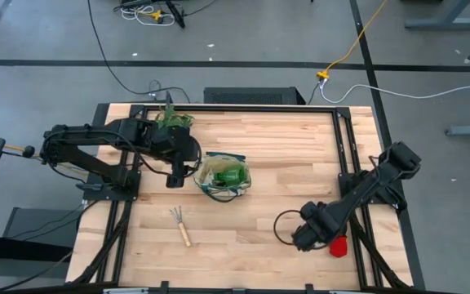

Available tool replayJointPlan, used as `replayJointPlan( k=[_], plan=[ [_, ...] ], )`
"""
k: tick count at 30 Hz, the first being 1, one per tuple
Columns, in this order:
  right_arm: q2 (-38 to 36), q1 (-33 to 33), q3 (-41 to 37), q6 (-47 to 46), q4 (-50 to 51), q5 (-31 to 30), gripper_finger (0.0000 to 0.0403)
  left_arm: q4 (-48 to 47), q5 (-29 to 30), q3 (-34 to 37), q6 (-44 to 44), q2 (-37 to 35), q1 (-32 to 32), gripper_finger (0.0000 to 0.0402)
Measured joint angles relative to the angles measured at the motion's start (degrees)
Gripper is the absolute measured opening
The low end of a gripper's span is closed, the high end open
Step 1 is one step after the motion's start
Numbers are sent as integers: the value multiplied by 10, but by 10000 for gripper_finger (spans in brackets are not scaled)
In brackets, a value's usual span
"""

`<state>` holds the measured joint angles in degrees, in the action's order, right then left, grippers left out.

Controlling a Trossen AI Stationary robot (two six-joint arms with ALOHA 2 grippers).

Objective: Pick & Place Garden tools in Gardening bag
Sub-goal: Put the red gloves into the white gardening bag

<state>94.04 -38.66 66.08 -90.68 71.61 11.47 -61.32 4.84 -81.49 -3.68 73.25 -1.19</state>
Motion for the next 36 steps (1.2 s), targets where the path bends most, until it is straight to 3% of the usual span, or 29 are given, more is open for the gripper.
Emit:
replayJointPlan(
  k=[6, 22, 36],
  plan=[
    [19, -17, 0, -6, 3, 0, 102, 0, 0, 0, -4, 0, 0, 177],
    [34, -23, -58, -3, -6, 5, 207, 0, 0, 0, -3, 0, 0, 177],
    [34, -23, -113, 5, -74, 17, 219, 0, 0, 0, -3, 0, 0, 177]
  ],
)
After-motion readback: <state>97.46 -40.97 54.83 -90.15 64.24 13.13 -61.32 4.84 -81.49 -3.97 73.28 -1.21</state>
